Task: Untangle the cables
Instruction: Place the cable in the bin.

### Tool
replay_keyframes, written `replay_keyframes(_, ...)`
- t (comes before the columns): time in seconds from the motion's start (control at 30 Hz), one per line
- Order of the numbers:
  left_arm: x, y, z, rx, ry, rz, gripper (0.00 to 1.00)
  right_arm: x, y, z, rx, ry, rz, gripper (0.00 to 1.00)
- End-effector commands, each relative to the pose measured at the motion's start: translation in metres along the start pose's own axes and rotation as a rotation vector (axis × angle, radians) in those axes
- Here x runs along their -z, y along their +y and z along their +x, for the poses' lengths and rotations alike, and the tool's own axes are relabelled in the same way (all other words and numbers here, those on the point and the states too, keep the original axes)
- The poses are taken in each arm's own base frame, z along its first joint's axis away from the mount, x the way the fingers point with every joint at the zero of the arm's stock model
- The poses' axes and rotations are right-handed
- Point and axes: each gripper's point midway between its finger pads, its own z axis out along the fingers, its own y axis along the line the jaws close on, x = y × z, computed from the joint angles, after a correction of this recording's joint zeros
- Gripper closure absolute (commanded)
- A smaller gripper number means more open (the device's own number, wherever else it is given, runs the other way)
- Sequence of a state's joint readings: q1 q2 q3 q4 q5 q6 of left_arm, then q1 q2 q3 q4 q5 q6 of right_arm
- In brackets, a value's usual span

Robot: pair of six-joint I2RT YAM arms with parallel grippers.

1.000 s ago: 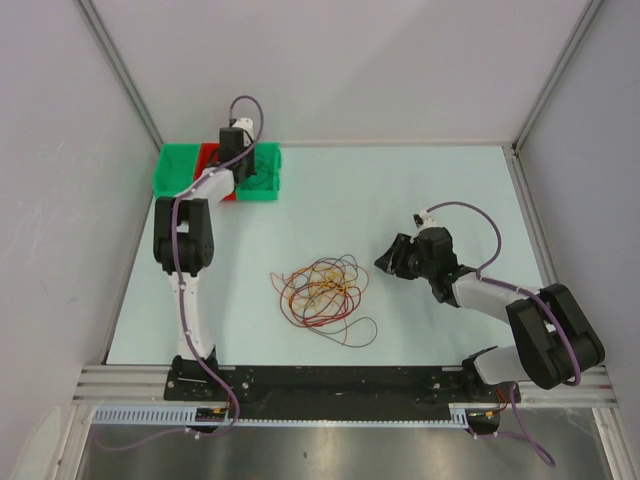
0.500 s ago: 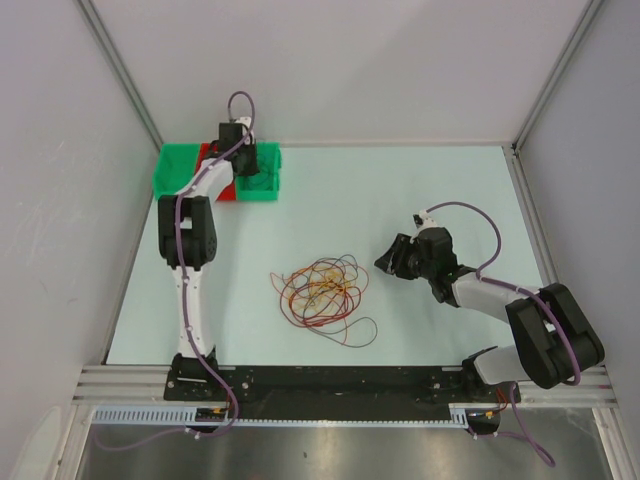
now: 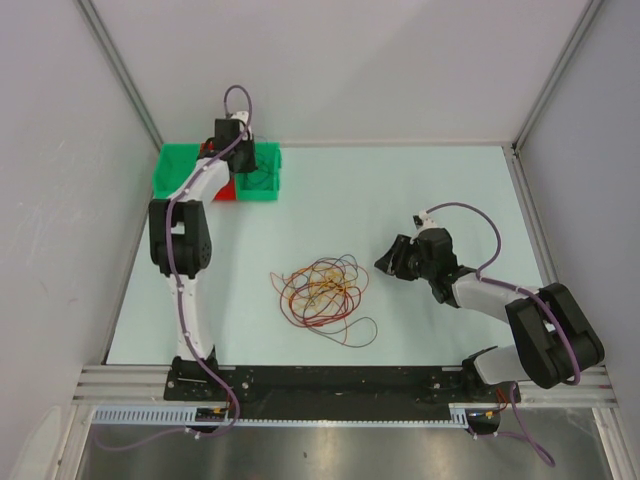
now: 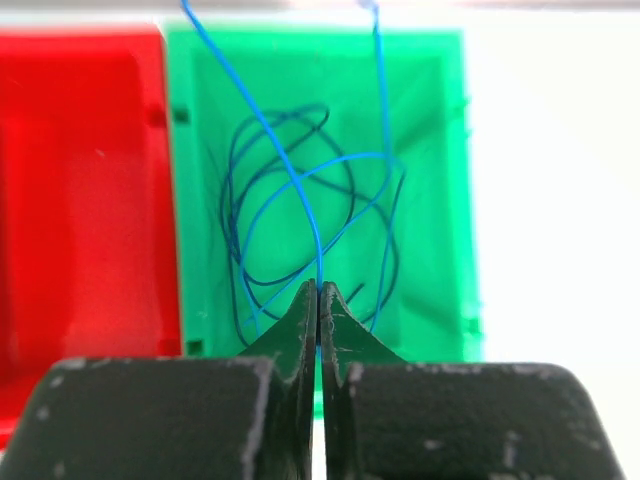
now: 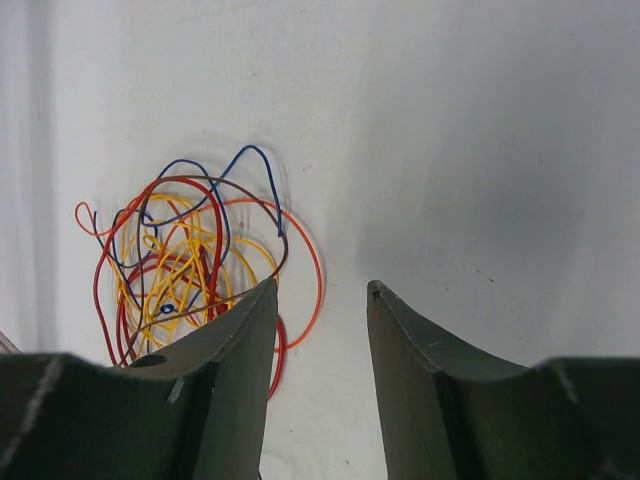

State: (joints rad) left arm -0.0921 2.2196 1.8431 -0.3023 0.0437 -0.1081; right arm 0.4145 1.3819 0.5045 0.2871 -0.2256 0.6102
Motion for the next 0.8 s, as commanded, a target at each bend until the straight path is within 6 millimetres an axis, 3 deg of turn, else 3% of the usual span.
replay_keyframes(0.0, 0.056, -0.016, -0.071, 0.004, -0.159, 0.022, 1.0, 0.001, 0.006, -0.009, 0.001, -0.035, -0.032, 0.55)
replay_keyframes(0.3, 0.074, -0.022, -0.061, 0.012, -0.113, 0.041, 1.0, 0.003, 0.006, -0.008, 0.004, -0.041, -0.039, 0.54)
replay_keyframes(0.47, 0.094, -0.03, -0.063, 0.028, -0.114, 0.04, 1.0, 0.004, 0.007, -0.009, 0.002, -0.043, -0.043, 0.54)
replay_keyframes(0.77, 0.098, -0.026, -0.026, 0.108, 0.0, 0.003, 0.99, 0.004, 0.007, -0.009, 0.0, -0.045, -0.047, 0.55)
